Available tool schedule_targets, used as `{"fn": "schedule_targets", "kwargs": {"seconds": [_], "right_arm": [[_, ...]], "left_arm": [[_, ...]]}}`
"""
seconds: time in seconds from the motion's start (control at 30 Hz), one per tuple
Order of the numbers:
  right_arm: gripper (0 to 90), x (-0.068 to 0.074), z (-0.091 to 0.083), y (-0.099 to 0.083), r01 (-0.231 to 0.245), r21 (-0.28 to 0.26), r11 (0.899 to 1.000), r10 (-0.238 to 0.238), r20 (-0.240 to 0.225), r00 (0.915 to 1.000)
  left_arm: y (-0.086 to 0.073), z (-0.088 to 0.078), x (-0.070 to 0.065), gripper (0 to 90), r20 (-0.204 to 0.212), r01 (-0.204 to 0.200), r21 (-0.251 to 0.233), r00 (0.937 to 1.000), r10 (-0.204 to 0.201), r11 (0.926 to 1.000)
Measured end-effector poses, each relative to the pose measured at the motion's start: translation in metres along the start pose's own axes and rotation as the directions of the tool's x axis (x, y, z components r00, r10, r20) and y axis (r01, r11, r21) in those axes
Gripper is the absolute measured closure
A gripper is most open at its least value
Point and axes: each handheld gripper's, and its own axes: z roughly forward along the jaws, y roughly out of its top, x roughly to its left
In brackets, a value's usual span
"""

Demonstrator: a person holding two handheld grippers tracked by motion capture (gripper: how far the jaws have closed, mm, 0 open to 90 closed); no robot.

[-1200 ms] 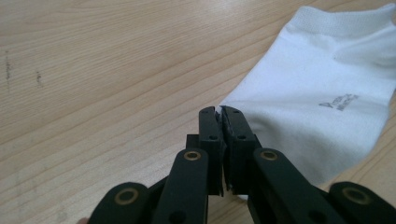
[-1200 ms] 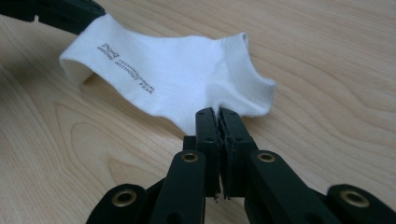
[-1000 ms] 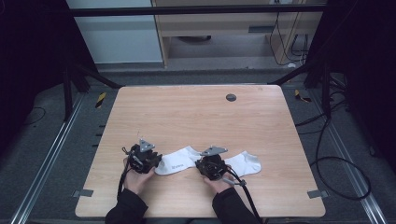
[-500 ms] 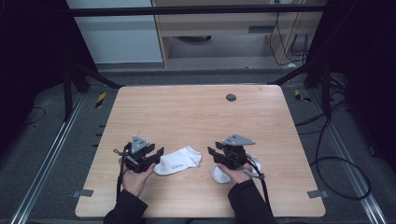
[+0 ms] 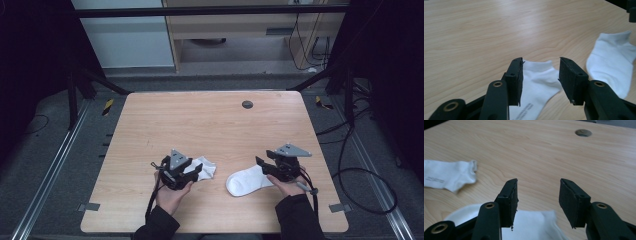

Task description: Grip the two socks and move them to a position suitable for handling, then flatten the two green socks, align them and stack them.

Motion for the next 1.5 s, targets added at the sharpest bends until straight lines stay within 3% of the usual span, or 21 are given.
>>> {"fn": "schedule_targets", "kwargs": {"seconds": [0.27, 0.43, 0.73, 0.87, 1.13, 1.27, 1.33, 1.5], "right_arm": [[49.9, -0.023, -0.015, -0.026, -0.013, 0.040, 0.999, 0.011, 0.043, 0.9990], [50.7, -0.028, -0.012, -0.035, -0.015, 0.077, 0.997, 0.012, 0.047, 0.9988], [57.2, -0.027, -0.001, -0.041, 0.022, 0.136, 0.991, -0.028, 0.043, 0.9987], [63.7, -0.027, 0.005, -0.043, 0.028, 0.165, 0.986, -0.035, 0.040, 0.9986], [84.0, -0.026, 0.008, -0.044, 0.019, 0.190, 0.982, -0.024, 0.023, 0.9994], [85.9, -0.024, 0.006, -0.043, 0.014, 0.197, 0.980, -0.014, 0.000, 0.9999], [86.1, -0.022, 0.004, -0.040, 0.011, 0.184, 0.983, -0.009, -0.014, 0.9999], [86.0, -0.006, -0.005, -0.036, 0.033, 0.148, 0.988, -0.024, -0.060, 0.9979]], "left_arm": [[-0.001, 0.021, -0.034, 53.2, 0.057, -0.043, 0.034, 0.9975, 0.041, 0.9985], [-0.007, 0.033, -0.053, 52.6, 0.078, -0.073, 0.068, 0.9946, 0.068, 0.9950], [-0.015, 0.049, -0.071, 52.3, 0.102, -0.104, 0.126, 0.9906, 0.092, 0.9866], [-0.020, 0.056, -0.073, 55.1, 0.102, -0.101, 0.163, 0.9911, 0.085, 0.9815], [-0.022, 0.062, -0.072, 75.7, 0.108, -0.074, 0.197, 0.9927, 0.054, 0.9775], [-0.020, 0.060, -0.069, 86.9, 0.120, -0.070, 0.205, 0.9917, 0.046, 0.9763], [-0.018, 0.057, -0.066, 88.0, 0.126, -0.060, 0.204, 0.9914, 0.034, 0.9772], [-0.014, 0.040, -0.056, 88.4, 0.124, -0.090, 0.206, 0.9901, 0.065, 0.9745]]}}
